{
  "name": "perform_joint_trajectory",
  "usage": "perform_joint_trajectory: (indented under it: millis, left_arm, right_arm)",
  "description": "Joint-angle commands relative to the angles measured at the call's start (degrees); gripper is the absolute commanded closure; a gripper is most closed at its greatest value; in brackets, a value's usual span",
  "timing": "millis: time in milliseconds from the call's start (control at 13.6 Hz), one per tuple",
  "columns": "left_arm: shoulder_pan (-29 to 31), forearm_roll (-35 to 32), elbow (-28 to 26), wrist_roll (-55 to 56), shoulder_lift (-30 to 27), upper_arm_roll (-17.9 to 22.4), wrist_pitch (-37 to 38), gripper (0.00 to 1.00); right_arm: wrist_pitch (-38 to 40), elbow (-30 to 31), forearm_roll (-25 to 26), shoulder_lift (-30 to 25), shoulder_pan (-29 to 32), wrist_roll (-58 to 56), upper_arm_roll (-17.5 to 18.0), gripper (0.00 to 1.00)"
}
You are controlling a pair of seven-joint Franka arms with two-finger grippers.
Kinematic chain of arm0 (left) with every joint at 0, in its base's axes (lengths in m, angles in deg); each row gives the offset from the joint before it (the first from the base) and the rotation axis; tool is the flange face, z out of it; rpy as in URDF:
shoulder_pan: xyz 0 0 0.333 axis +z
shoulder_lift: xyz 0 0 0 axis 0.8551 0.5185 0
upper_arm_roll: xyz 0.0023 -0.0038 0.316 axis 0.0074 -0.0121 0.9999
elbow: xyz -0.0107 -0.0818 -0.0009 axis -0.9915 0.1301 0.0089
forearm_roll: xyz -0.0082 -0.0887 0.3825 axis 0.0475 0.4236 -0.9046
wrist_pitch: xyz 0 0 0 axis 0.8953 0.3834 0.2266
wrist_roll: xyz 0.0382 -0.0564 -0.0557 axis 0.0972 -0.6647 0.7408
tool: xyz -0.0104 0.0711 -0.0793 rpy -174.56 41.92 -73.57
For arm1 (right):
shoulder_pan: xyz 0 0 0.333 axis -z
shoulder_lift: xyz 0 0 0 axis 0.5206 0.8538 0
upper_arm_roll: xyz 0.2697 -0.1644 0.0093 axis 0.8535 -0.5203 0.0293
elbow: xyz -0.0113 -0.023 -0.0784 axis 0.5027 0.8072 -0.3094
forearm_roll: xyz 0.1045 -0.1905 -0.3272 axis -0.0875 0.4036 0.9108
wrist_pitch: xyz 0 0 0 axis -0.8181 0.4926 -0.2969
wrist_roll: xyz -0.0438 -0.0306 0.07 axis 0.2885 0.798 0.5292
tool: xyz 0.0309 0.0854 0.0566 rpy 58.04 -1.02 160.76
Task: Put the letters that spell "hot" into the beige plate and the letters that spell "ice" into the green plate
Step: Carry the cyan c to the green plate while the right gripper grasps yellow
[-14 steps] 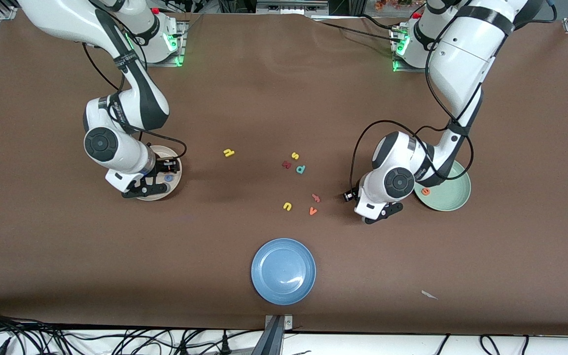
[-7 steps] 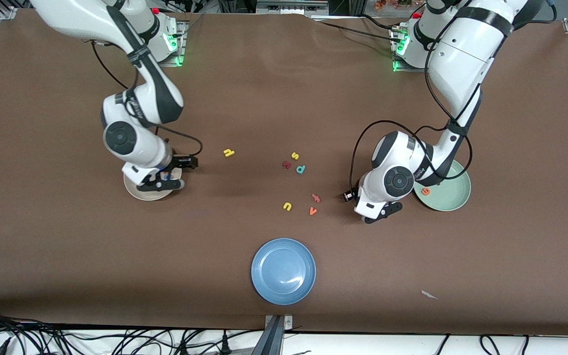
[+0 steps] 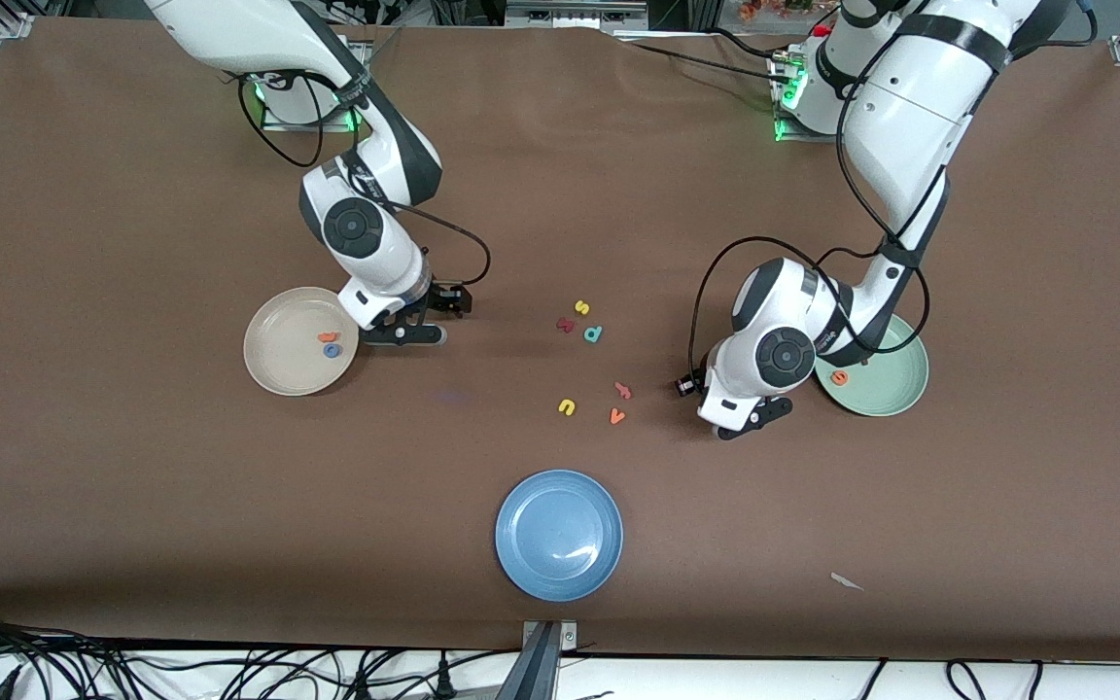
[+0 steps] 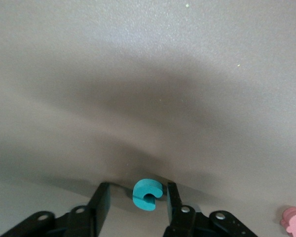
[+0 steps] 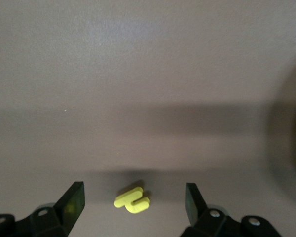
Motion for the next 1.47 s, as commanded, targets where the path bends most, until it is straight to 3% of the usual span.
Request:
perform_joint_trajectory:
  millis: [0,294,514,882,1102,1396]
  left_arm:
    - [-0.54,0.65,-1.16,0.28,-0.78,0.34,-0.83,0.60]
    - [-0.54,0.56,-1.25,0.28,-0.78,0.34,-0.83,0.77]
    - [-0.45,0.56,-1.16,0.01,-0.87,0.34,-0.83,0.84]
    - [0.86,-3.47,-0.19,-1.47,-3.06,0.78,3.71,0.85]
    - [5.86,-5.15,-0.19,-8.93,-8.15,0.69,9.61,0.85]
    - [10.26,-5.15,-0.10,-16.58,-11.94,0.69,14.71,0.85]
  right_arm:
    - [-5.08,2.81,1.31,0.48,-0.09,1.03,-0.22,0.09]
    - [-6.05,3.25,1.94,1.19,-1.05,1.55,-0.22,0.09]
    - [-6.23,3.69,1.94,1.36,-1.50,2.44,-0.14,0.09]
    - [-7.81,4.83,5.17,1.54,-3.08,2.44,-0.22,0.09]
    - [-7.81,4.83,10.80,2.06,-3.08,2.09,-0.22,0.09]
    - [-7.90,4.83,13.27,2.59,-3.08,2.17,-0.14,0.08]
